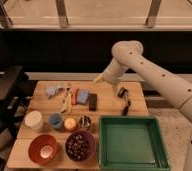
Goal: Place eraser in red bowl
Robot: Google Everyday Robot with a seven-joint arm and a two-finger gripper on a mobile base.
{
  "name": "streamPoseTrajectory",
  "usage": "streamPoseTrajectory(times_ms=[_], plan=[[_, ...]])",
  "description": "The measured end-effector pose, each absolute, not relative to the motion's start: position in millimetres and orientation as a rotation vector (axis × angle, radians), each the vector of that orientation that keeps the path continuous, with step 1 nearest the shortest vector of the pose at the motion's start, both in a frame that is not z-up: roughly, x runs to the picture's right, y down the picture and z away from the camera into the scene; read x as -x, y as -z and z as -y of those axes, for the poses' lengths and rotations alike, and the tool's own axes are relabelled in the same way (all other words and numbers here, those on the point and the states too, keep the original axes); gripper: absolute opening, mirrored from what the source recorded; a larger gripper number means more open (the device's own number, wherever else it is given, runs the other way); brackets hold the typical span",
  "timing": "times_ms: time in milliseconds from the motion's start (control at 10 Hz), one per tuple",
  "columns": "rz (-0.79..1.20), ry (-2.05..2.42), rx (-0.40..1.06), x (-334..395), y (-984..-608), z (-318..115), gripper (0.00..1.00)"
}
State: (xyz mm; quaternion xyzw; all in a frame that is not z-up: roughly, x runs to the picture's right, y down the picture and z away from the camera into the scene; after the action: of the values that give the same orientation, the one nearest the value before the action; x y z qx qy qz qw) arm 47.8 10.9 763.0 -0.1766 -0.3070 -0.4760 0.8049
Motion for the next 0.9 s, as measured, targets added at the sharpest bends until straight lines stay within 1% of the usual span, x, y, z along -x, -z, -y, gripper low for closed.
streamPoseTrajectory(times_ms=[300, 600, 900], plan=[[0.726, 1.064, 0.342, -9.4, -790.8, -34.3, 0.8], [0.765, 1.062, 0.315, -2.8, -814.0, -36.2, 0.8], [0.765, 1.062, 0.314, -2.7, -814.0, -35.5, 0.8]])
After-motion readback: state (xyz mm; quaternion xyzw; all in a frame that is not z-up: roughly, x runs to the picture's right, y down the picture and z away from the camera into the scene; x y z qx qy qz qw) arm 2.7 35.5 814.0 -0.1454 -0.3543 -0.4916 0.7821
